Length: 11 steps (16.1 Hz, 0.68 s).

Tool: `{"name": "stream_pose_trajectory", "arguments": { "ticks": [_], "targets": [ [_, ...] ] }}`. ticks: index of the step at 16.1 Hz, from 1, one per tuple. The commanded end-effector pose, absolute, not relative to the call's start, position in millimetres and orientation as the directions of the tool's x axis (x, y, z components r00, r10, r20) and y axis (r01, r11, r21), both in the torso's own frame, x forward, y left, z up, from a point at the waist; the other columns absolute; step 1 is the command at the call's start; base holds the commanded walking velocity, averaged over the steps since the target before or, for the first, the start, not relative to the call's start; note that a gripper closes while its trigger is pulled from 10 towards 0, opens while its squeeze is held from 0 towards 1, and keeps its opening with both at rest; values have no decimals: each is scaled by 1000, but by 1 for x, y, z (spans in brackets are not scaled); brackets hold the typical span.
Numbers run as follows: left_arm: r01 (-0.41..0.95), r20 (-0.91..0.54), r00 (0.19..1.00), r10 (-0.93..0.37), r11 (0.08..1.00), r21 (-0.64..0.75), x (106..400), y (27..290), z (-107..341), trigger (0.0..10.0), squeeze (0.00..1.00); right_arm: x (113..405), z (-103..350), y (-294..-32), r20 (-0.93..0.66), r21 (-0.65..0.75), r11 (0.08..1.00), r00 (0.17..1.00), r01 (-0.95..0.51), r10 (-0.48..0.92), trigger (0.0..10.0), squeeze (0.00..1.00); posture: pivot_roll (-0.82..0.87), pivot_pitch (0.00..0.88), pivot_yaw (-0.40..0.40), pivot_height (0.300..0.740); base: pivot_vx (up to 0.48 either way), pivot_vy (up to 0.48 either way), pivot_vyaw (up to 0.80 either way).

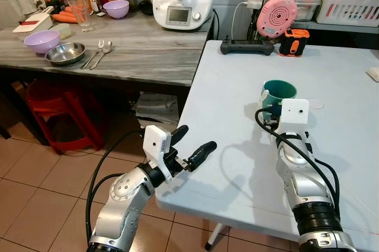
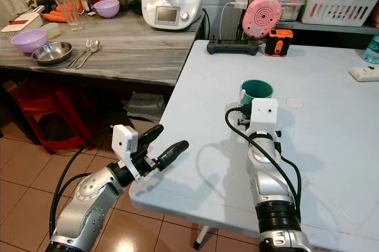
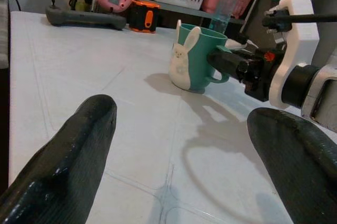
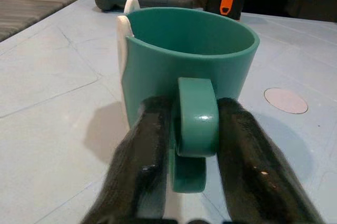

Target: Setting the table

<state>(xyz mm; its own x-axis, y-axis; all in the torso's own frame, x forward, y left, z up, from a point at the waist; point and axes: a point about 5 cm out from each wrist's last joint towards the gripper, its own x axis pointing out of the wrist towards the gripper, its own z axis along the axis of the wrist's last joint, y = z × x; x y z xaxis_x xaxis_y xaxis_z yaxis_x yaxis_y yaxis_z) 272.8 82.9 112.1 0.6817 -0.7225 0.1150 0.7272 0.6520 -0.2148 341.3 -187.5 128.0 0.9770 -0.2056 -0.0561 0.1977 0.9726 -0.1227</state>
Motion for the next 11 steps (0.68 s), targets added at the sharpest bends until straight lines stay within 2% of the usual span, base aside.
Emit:
{"name": "stream_pose_trajectory", "arguments": {
  "ticks": [1, 8, 11],
  "targets": [
    [739, 123, 670, -732, 642, -205, 275, 82, 115, 10000, 0, 345, 134, -185, -32, -126, 975, 981, 185, -190, 0, 0, -147, 22, 49, 740, 0, 0, 0],
    [761, 117, 647, -754, 629, -157, 275, 85, 114, 10000, 0, 344, 137, -187, -15, -107, 974, 979, 199, -202, 0, 0, -159, 11, 66, 740, 0, 0, 0],
    [710, 103, 704, -702, 694, -120, 284, 92, 112, 10000, 0, 337, 139, -187, -4, -71, 976, 979, 205, -206, 0, 0, -156, 8, 70, 740, 0, 0, 0]
  ]
}}
